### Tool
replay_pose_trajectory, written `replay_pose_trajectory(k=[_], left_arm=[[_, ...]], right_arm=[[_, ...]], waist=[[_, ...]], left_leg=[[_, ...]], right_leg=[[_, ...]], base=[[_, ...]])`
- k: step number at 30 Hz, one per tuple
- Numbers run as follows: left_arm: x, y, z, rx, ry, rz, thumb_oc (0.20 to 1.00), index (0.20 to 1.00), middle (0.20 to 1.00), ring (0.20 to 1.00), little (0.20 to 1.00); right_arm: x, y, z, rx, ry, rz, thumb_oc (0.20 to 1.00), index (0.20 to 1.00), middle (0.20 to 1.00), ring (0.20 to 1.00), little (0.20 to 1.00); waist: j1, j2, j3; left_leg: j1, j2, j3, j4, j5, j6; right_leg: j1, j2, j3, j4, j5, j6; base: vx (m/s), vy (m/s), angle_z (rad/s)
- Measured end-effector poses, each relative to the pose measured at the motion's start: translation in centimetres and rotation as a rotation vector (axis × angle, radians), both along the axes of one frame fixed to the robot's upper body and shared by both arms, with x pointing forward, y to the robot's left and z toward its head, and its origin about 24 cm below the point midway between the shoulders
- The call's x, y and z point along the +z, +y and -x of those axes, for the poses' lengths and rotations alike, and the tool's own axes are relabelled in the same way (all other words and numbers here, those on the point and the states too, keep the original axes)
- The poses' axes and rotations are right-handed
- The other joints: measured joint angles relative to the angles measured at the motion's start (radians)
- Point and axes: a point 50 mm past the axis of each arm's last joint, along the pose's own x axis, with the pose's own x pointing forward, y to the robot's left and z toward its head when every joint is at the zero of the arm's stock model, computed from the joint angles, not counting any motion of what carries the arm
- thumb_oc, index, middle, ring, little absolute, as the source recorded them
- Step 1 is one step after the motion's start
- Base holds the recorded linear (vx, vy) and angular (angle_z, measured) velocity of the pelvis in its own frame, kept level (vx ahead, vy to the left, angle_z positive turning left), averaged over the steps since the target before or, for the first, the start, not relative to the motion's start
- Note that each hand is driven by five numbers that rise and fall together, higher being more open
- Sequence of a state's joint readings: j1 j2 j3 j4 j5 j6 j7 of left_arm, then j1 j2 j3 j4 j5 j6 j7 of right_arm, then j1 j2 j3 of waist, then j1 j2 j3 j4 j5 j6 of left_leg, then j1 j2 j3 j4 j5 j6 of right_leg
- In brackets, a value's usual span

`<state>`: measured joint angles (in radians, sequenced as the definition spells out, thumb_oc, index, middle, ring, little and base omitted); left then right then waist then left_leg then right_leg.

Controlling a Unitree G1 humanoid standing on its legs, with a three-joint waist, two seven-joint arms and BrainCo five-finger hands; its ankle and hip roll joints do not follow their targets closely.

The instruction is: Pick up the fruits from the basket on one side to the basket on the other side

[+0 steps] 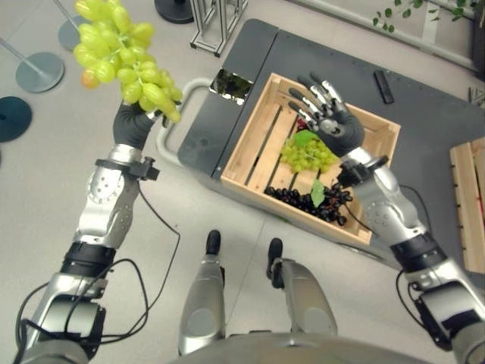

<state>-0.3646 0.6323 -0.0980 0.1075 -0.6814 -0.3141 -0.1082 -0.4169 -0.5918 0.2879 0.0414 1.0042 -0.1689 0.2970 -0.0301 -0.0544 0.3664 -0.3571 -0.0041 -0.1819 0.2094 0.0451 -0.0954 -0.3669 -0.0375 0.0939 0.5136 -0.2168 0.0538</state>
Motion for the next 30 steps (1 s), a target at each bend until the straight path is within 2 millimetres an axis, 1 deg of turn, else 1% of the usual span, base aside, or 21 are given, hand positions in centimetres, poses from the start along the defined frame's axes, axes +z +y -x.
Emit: replay_pose_trajectory(k=[1,3,4,5,6,7,8,10,11,12,13,14,16,19,20,21,22,25,27,28,30], left_arm=[[0.1,0.3,0.1,0.011,-0.007,-0.007,0.200,0.200,0.200,0.200,0.200],[0.4,0.6,0.2,0.028,-0.025,0.002,0.200,0.200,0.200,0.200,0.200],[0.5,0.6,0.2,0.030,-0.031,0.004,0.200,0.200,0.200,0.200,0.200],[0.2,0.6,0.2,0.032,-0.022,0.005,0.200,0.200,0.200,0.200,0.200],[0.2,0.6,0.2,0.032,-0.020,0.004,0.200,0.200,0.200,0.200,0.200],[0.2,0.5,0.3,0.032,-0.019,0.006,0.200,0.200,0.200,0.200,0.200],[0.0,0.6,0.3,0.034,-0.013,0.001,0.200,0.200,0.200,0.200,0.200],[-0.4,0.8,0.5,0.038,0.000,0.003,0.200,0.200,0.200,0.200,0.200],[-0.4,0.8,0.5,0.038,0.000,0.003,0.200,0.200,0.200,0.200,0.200],[-1.3,0.4,0.6,0.025,0.029,0.009,0.200,0.200,0.200,0.200,0.200],[-1.6,0.3,0.7,0.021,0.037,0.011,0.200,0.200,0.200,0.200,0.200],[-1.9,0.6,0.9,0.028,0.051,0.004,0.200,0.200,0.200,0.200,0.200],[-2.3,1.2,1.3,0.044,0.060,0.005,0.200,0.200,0.200,0.200,0.200],[-1.9,0.8,1.2,0.022,0.033,0.027,0.200,0.200,0.200,0.200,0.200],[-1.7,0.8,1.1,0.018,0.026,0.023,0.200,0.200,0.200,0.200,0.200],[-1.6,0.7,1.0,0.005,0.025,0.012,0.200,0.200,0.200,0.200,0.200],[-1.7,0.6,1.0,0.001,0.025,0.010,0.200,0.200,0.200,0.200,0.200],[-1.3,0.6,1.0,-0.005,0.013,-0.001,0.200,0.200,0.200,0.200,0.200],[-1.8,0.7,0.9,-0.002,0.030,-0.013,0.200,0.200,0.200,0.200,0.200],[-1.8,0.9,1.0,0.002,0.031,-0.014,0.200,0.200,0.200,0.200,0.200],[-2.2,1.2,1.3,0.025,0.042,-0.023,0.200,0.200,0.200,0.200,0.200]], right_arm=[[0.2,-0.1,-0.1,0.000,-0.009,0.008,1.000,1.000,1.000,1.000,1.000],[0.4,0.2,-0.1,0.011,-0.016,0.009,1.000,1.000,1.000,1.000,1.000],[0.4,0.2,-0.1,0.013,-0.016,0.010,1.000,1.000,1.000,1.000,1.000],[0.3,0.1,-0.1,0.011,-0.012,0.014,1.000,1.000,1.000,1.000,1.000],[0.3,-0.1,0.0,0.004,-0.011,0.020,1.000,1.000,1.000,1.000,1.000],[0.3,-0.2,-0.1,0.001,-0.010,0.025,1.000,1.000,1.000,1.000,1.000],[0.5,-0.5,0.0,-0.002,-0.017,0.040,1.000,1.000,1.000,1.000,1.000],[0.6,-1.0,0.2,-0.017,-0.023,0.046,1.000,1.000,1.000,1.000,1.000],[0.6,-1.0,0.2,-0.017,-0.023,0.046,1.000,1.000,1.000,1.000,1.000],[-0.4,-2.1,1.2,-0.048,0.004,0.054,1.000,1.000,1.000,1.000,1.000],[-0.5,-2.5,1.6,-0.056,0.006,0.060,1.000,1.000,1.000,1.000,1.000],[-0.4,-2.9,1.7,-0.070,0.001,0.081,1.000,1.000,1.000,1.000,1.000],[0.1,-3.8,1.9,-0.108,-0.020,0.098,1.000,1.000,1.000,1.000,1.000],[0.0,-6.1,2.6,-0.204,-0.024,0.096,1.000,1.000,1.000,1.000,1.000],[-0.1,-6.5,2.8,-0.221,-0.024,0.091,1.000,1.000,1.000,1.000,1.000],[-0.4,-7.2,3.1,-0.253,-0.018,0.079,1.000,1.000,1.000,1.000,1.000],[-0.7,-7.5,3.4,-0.271,-0.013,0.061,1.000,1.000,1.000,1.000,1.000],[-1.1,-7.7,3.7,-0.294,-0.005,0.055,1.000,1.000,1.000,1.000,1.000],[-1.3,-8.3,4.1,-0.335,-0.009,0.056,1.000,1.000,1.000,1.000,1.000],[-1.3,-8.4,4.2,-0.346,-0.012,0.048,1.000,1.000,1.000,1.000,1.000],[-1.7,-8.1,4.3,-0.345,-0.009,0.043,1.000,1.000,1.000,1.000,1.000]], waist=[[0.028,-0.007,-0.004],[0.070,-0.003,-0.004],[0.068,-0.004,-0.004],[0.083,0.003,-0.005],[0.068,0.004,-0.006],[0.061,0.004,-0.005],[0.074,0.005,-0.005],[0.069,0.012,-0.006],[0.069,0.012,-0.006],[0.070,0.012,-0.006],[0.043,0.007,-0.005],[0.031,0.003,-0.005],[0.029,-0.003,-0.004],[-0.029,-0.011,-0.002],[-0.042,-0.010,-0.001],[-0.039,-0.016,0.003],[-0.042,-0.015,0.002],[-0.067,-0.012,0.008],[-0.062,-0.002,0.015],[-0.067,0.003,0.018],[-0.037,0.004,0.022]], left_leg=[[-0.012,0.009,0.007,0.001,-0.005,-0.003],[-0.035,0.036,-0.005,-0.004,0.008,-0.029],[-0.041,0.040,-0.016,-0.009,0.014,-0.038],[-0.054,0.057,-0.045,-0.019,0.027,-0.055],[-0.057,0.063,-0.065,-0.027,0.035,-0.065],[-0.059,0.069,-0.080,-0.033,0.042,-0.063],[-0.057,0.091,-0.097,-0.063,0.054,-0.068],[-0.054,0.120,-0.123,-0.147,0.108,0.007],[-0.054,0.120,-0.123,-0.147,0.108,0.007],[-0.051,0.178,0.034,-0.237,-0.029,0.098],[-0.057,0.181,0.105,-0.233,-0.086,0.073],[-0.073,0.188,0.196,-0.113,-0.062,0.050],[-0.045,0.173,0.225,0.097,-0.080,0.021],[0.032,0.159,0.278,0.186,-0.108,-0.020],[0.049,0.157,0.280,0.168,-0.100,-0.013],[0.098,0.182,0.359,0.182,-0.133,-0.050],[0.113,0.191,0.387,0.181,-0.130,-0.052],[0.162,0.180,0.433,0.056,-0.128,-0.038],[0.172,0.191,0.533,-0.027,-0.111,-0.019],[0.176,0.186,0.530,-0.027,-0.092,-0.018],[0.169,0.172,0.508,-0.019,-0.086,-0.019]], right_leg=[[-0.020,0.014,0.038,-0.002,-0.019,0.005],[-0.055,0.034,0.005,0.027,-0.015,-0.014],[-0.062,0.032,-0.010,0.023,-0.013,-0.023],[-0.067,0.065,-0.042,0.046,-0.015,-0.032],[-0.059,0.071,-0.066,0.046,-0.035,-0.055],[-0.061,0.065,-0.079,0.044,-0.033,-0.069],[-0.063,0.095,-0.106,0.057,-0.036,-0.082],[-0.058,0.117,-0.162,0.042,-0.027,-0.118],[-0.058,0.117,-0.162,0.042,-0.027,-0.118],[-0.053,0.099,-0.217,0.032,-0.015,-0.160],[-0.052,0.068,-0.217,0.009,-0.007,-0.163],[-0.043,0.035,-0.251,-0.014,0.000,-0.180],[-0.034,0.001,-0.290,-0.034,0.003,-0.188],[-0.015,-0.035,-0.366,-0.069,0.022,-0.193],[-0.015,-0.030,-0.362,-0.085,0.031,-0.192],[-0.004,-0.050,-0.432,-0.103,0.040,-0.201],[0.001,-0.046,-0.440,-0.116,0.049,-0.200],[-0.010,-0.044,-0.445,-0.127,0.071,-0.185],[-0.004,-0.064,-0.477,-0.158,0.098,-0.156],[-0.004,-0.067,-0.481,-0.159,0.104,-0.151],[-0.002,-0.076,-0.473,-0.180,0.132,-0.138]], base=[[-0.17,-0.210,-0.06],[-0.13,-0.225,-0.07],[-0.07,-0.173,0.25],[-0.09,-0.250,0.48],[-0.04,-0.151,0.62],[-0.07,-0.198,0.65],[-0.09,-0.185,0.67],[-0.14,-0.155,0.64],[-0.15,-0.107,1.13],[-0.17,-0.137,1.36],[-0.22,-0.207,2.01],[-0.19,-0.229,1.33],[-0.10,-0.203,0.99],[-0.01,-0.087,1.23],[0.03,-0.064,1.40],[0.04,-0.037,0.94],[-0.02,-0.008,0.90],[0.00,0.056,1.00],[0.06,0.159,0.80],[0.04,0.086,0.55],[0.00,0.088,0.11]])
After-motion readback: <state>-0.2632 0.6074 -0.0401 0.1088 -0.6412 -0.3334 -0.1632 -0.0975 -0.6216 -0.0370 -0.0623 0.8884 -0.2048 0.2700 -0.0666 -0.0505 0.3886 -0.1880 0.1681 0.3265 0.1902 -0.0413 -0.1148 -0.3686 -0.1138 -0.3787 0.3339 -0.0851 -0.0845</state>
